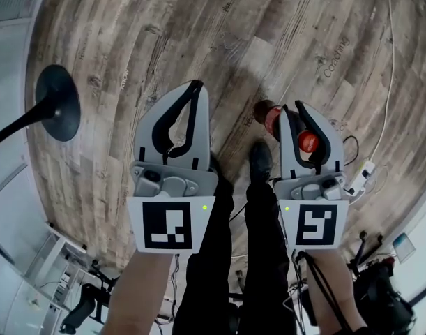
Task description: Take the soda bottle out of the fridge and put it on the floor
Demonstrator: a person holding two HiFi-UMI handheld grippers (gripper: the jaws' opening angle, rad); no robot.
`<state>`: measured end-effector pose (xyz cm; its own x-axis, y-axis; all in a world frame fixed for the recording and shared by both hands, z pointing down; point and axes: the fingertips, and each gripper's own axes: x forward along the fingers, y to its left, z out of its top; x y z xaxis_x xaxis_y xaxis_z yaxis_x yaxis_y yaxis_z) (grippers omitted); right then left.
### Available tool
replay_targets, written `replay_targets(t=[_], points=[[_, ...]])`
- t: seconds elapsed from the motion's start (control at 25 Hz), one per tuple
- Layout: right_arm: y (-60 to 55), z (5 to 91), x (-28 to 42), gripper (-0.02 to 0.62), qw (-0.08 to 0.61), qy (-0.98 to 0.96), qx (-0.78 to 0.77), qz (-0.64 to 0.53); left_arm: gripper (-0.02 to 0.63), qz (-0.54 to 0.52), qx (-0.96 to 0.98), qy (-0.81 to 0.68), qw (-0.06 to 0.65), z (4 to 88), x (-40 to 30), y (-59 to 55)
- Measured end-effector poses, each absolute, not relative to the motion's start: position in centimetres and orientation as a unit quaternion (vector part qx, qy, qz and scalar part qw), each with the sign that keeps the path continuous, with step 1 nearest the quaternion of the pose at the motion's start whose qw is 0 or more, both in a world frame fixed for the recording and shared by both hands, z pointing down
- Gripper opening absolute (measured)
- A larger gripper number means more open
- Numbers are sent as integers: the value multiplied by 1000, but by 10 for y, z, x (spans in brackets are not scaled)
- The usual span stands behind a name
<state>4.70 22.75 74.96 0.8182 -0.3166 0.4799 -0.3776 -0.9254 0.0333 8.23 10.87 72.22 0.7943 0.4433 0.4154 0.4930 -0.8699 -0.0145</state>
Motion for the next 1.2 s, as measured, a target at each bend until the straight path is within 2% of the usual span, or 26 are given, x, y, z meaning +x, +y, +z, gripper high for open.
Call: replay_targets(t=[1.2], points=[[253,866,28,75,69,-158,946,274,15,-215,-935,-275,60,813,73,129]])
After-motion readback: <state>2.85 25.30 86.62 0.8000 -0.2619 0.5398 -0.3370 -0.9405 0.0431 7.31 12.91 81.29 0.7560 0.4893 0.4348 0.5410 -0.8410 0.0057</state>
